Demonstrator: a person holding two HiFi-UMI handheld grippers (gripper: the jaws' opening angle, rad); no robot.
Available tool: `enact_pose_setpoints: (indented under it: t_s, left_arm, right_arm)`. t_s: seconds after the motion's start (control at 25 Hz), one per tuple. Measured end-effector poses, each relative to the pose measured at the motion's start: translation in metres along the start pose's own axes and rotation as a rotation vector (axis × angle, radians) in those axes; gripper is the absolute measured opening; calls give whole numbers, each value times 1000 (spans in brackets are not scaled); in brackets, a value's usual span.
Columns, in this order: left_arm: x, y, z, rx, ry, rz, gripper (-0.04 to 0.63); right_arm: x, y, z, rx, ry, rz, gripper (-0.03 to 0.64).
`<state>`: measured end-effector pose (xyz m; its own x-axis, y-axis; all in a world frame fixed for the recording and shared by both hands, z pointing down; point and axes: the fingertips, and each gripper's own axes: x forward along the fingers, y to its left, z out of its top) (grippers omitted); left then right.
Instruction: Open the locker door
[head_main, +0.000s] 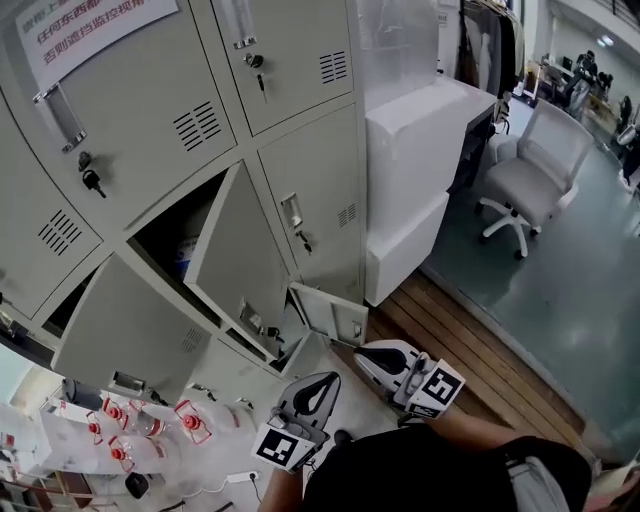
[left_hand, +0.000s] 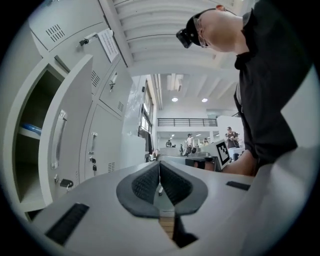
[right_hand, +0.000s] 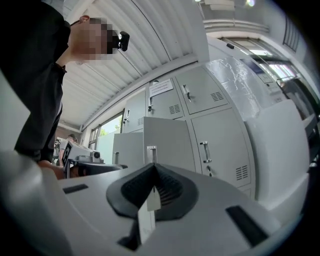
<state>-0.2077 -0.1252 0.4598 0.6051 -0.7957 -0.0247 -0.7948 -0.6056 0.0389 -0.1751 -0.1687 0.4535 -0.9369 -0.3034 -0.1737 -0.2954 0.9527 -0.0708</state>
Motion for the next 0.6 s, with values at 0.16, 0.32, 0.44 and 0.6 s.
enact_pose_setpoints:
  t_s: [0.16, 0.32, 0.44, 0.6]
  left_arm:
    - [3, 15, 18, -6, -20, -74, 17]
    - [5, 37, 28, 4, -17, -51, 17]
    - [5, 47, 51, 9, -32, -2, 17]
    - [1, 64, 108, 50, -59, 22, 17]
  right_arm:
    - [24, -2, 9, -12, -7, -17, 12]
    - [43, -4, 17, -11, -23, 32, 12]
    - [54, -10, 26, -33, -18, 109, 12]
    - [76, -33, 67, -112, -32, 183, 12]
